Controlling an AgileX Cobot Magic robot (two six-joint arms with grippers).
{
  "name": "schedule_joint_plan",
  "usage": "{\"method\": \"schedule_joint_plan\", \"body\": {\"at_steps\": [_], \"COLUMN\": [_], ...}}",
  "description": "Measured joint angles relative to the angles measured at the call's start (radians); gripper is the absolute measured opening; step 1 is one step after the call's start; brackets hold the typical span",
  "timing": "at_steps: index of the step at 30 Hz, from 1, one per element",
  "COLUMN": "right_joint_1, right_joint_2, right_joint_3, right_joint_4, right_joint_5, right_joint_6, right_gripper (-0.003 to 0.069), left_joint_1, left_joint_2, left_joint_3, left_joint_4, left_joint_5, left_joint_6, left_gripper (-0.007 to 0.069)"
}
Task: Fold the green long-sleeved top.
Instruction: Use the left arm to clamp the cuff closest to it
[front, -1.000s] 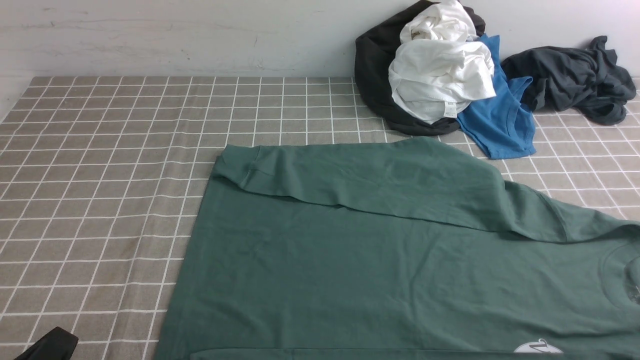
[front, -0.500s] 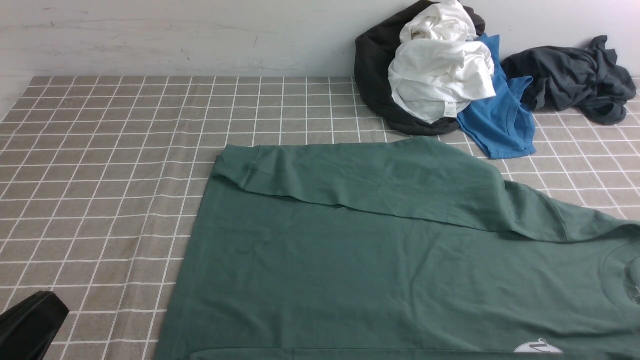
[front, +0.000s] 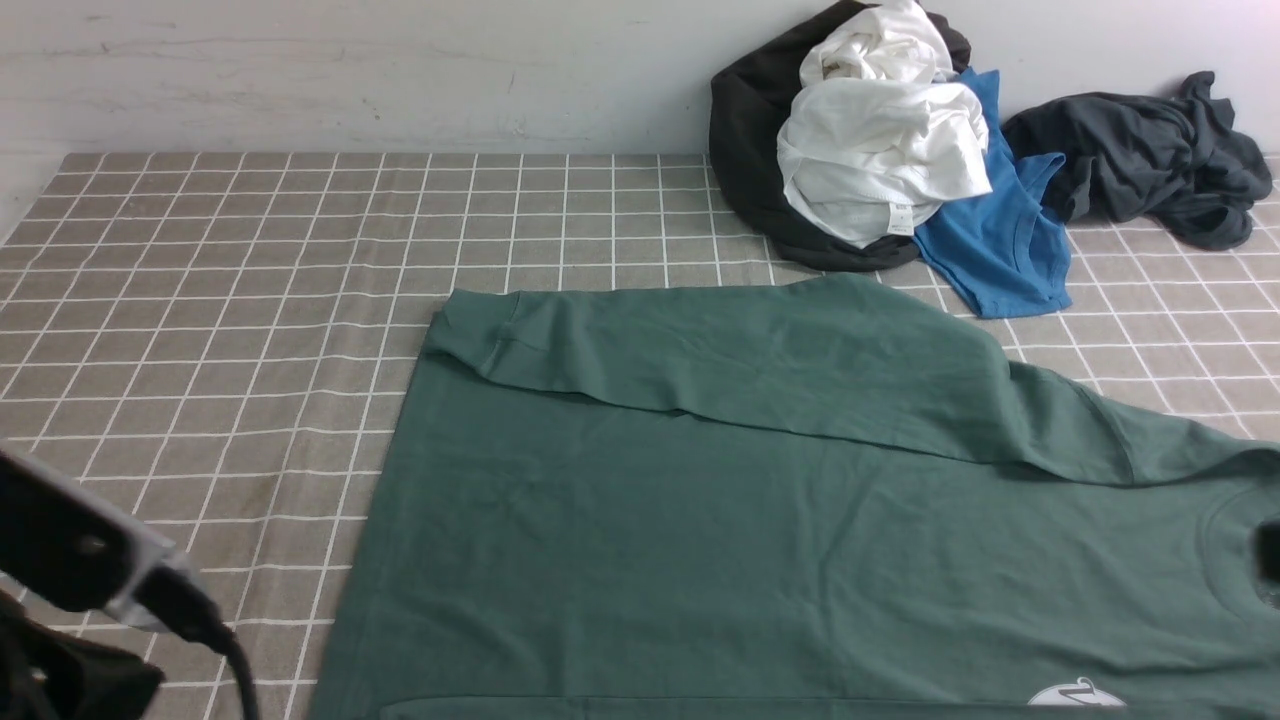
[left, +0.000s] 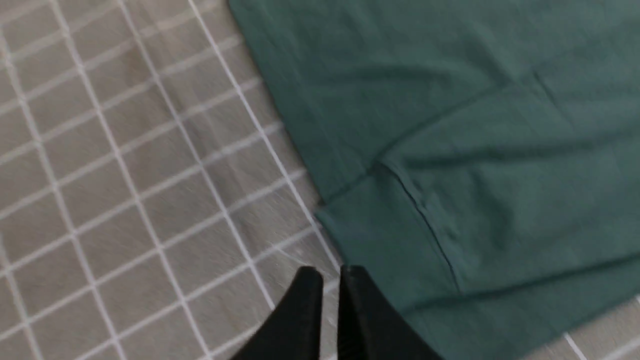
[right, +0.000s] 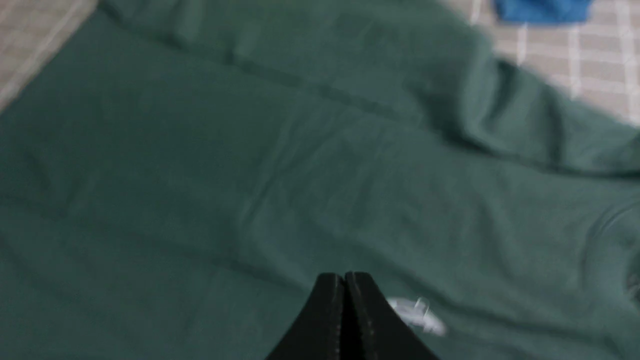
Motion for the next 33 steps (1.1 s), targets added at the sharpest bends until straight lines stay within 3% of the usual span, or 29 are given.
{"method": "schedule_joint_plan", "body": {"at_steps": [6, 8, 10, 14, 24, 33], "right_joint_1": [0.16, 0.175, 0.188, 0.19, 0.19, 0.19], "right_joint_2": [0.157, 0.164, 0.167, 0.167, 0.167, 0.167], "right_joint_3": [-0.01, -0.01, -0.01, -0.011, -0.011, -0.011], "right_joint_4": [-0.047, -0.054, -0.061, -0.064, -0.067, -0.067], "right_joint_5": [0.182, 0.185, 0.18, 0.149, 0.118, 0.111], "right_joint_6": [-0.017, -0.018, -0.019, -0.022, -0.026, -0.027], "right_gripper": [-0.0014, -0.0014, -0.0014, -0.0014, -0.0014, -0.0014], "left_joint_1": [-0.19, -0.214, -0.268, -0.291, -0.296, -0.298], "left_joint_2": [0.266, 0.312, 0.44, 0.601, 0.883, 0.929], "left_joint_3": [-0.001, -0.002, -0.012, -0.051, -0.182, -0.204], "left_joint_4": [0.021, 0.029, 0.054, 0.079, 0.127, 0.128], "left_joint_5": [-0.011, -0.031, -0.103, -0.173, -0.246, -0.213], "left_joint_6": [-0.014, -0.014, -0.018, -0.025, -0.029, -0.03], "left_gripper": [0.025, 0.0296, 0.0394, 0.0466, 0.0473, 0.0283]}}
